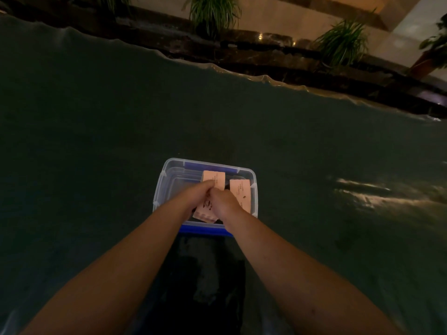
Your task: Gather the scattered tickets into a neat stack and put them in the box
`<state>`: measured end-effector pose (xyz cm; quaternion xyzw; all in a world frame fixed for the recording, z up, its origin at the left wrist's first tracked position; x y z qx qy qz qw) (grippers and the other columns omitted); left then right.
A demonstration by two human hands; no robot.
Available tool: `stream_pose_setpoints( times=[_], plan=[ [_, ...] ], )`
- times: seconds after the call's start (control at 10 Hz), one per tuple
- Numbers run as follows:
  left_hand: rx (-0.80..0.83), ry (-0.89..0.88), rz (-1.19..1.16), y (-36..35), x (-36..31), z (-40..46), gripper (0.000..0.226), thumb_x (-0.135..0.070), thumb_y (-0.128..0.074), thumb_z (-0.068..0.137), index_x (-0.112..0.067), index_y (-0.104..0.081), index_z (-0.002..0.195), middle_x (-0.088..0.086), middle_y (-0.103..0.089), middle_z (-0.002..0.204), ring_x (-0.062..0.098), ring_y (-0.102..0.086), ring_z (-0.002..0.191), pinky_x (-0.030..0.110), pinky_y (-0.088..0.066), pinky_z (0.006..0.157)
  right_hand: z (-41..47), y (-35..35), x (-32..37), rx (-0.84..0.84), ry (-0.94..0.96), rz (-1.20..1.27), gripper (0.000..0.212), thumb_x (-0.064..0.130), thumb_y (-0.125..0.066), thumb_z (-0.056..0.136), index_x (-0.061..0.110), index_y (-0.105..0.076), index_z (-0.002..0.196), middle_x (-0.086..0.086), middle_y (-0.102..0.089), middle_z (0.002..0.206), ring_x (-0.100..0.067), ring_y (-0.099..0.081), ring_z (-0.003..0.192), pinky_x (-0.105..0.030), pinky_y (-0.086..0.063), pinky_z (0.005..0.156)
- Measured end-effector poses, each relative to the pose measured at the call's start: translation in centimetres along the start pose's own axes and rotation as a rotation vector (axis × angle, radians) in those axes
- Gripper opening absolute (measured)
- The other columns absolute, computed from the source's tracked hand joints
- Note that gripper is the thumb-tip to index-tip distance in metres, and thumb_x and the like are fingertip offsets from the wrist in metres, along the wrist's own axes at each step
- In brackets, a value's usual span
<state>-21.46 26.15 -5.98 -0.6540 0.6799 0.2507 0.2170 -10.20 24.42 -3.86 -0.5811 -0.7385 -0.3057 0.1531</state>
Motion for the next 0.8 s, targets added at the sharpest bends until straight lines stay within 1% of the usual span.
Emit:
stream_pose_setpoints(
  times=[0.1, 0.2, 0.3, 0.4, 0.5, 0.6, 0.7, 0.8],
  plan=[
    [-0.023, 0.004, 0.037, 0.3, 0.0, -0.1, 0.021, -0.044, -0.061, 0.099, -0.024, -0.067, 0.097, 0.002, -0.079, 0.063, 0.021, -0.073, 0.077, 0.036, -0.052, 0.060, 0.2, 0.2, 0.0, -0.023, 0.009, -0.045, 0.037, 0.041, -0.044, 0.113, 0.019, -0.065, 0.133, -0.008, -0.075, 0.114, -0.023, -0.073, 0.102, -0.042, -0.060, 0.100],
    [-0.058, 0.004, 0.083, 0.5, -0.2, -0.3, 0.024, -0.043, -0.061, 0.099, -0.020, -0.065, 0.097, 0.012, -0.076, 0.090, 0.025, -0.072, 0.085, 0.046, -0.060, 0.085, 0.1, 0.4, 0.5, -0.072, 0.063, -0.090, 0.027, 0.037, -0.048, 0.112, 0.020, -0.067, 0.122, -0.007, -0.075, 0.112, -0.022, -0.073, 0.098, -0.042, -0.061, 0.098],
    [-0.054, 0.004, 0.096, 0.6, -0.2, -0.4, 0.024, -0.041, -0.059, 0.101, -0.018, -0.064, 0.097, 0.015, -0.075, 0.096, 0.028, -0.072, 0.091, 0.051, -0.058, 0.096, 0.0, 0.5, 0.9, -0.106, 0.106, -0.107, 0.025, 0.034, -0.050, 0.111, 0.020, -0.067, 0.121, -0.007, -0.075, 0.115, -0.023, -0.074, 0.101, -0.043, -0.061, 0.098],
    [-0.003, -0.001, 0.070, 0.3, -0.2, -1.0, 0.020, -0.036, -0.058, 0.102, -0.017, -0.064, 0.102, 0.017, -0.076, 0.105, 0.032, -0.072, 0.101, 0.054, -0.055, 0.102, -0.7, 0.9, 1.3, -0.132, 0.167, -0.140, 0.022, 0.031, -0.052, 0.110, 0.021, -0.066, 0.123, -0.006, -0.075, 0.115, -0.022, -0.073, 0.100, -0.040, -0.061, 0.093],
    [0.013, -0.010, 0.075, 0.4, -0.5, -1.7, 0.018, -0.034, -0.058, 0.103, -0.017, -0.064, 0.101, 0.017, -0.076, 0.107, 0.033, -0.072, 0.103, 0.055, -0.054, 0.104, -1.4, 1.6, 1.5, -0.136, 0.202, -0.158, 0.026, 0.031, -0.053, 0.110, 0.021, -0.064, 0.131, -0.003, -0.073, 0.114, -0.021, -0.072, 0.097, -0.036, -0.061, 0.085],
    [-0.006, -0.020, 0.084, 0.6, -1.4, -2.8, 0.018, -0.034, -0.060, 0.103, -0.016, -0.063, 0.101, 0.017, -0.076, 0.105, 0.033, -0.073, 0.104, 0.053, -0.056, 0.103, -2.6, 2.9, 1.6, -0.127, 0.232, -0.167, 0.028, 0.027, -0.053, 0.110, 0.018, -0.062, 0.135, -0.003, -0.072, 0.117, -0.012, -0.067, 0.084, -0.024, -0.054, 0.066],
    [-0.059, -0.067, 0.163, 0.9, -2.6, -3.8, 0.016, -0.033, -0.062, 0.102, -0.018, -0.063, 0.099, 0.015, -0.075, 0.104, 0.032, -0.072, 0.104, 0.051, -0.058, 0.099, -3.5, 4.0, 1.8, -0.103, 0.282, -0.204, 0.025, 0.025, -0.053, 0.110, 0.019, -0.066, 0.131, -0.004, -0.075, 0.121, -0.010, -0.070, 0.085, -0.020, -0.050, 0.061],
    [-0.155, -0.298, 0.455, 0.8, -5.4, -6.3, 0.015, -0.037, -0.062, 0.101, -0.023, -0.062, 0.107, 0.004, -0.072, 0.100, 0.015, -0.067, 0.083, 0.034, -0.057, 0.068, -6.1, 7.5, 2.3, -0.108, 0.378, -0.214, 0.009, 0.027, -0.059, 0.107, 0.027, -0.064, 0.115, 0.007, -0.074, 0.104, -0.005, -0.071, 0.085, -0.019, -0.049, 0.058]
  ],
)
Point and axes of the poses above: each hand's wrist, its own z-axis towards the middle knuckle, its own y-axis out of the back of the hand, x = y × z, the point moved 9 cm from there along z, towards the middle knuckle
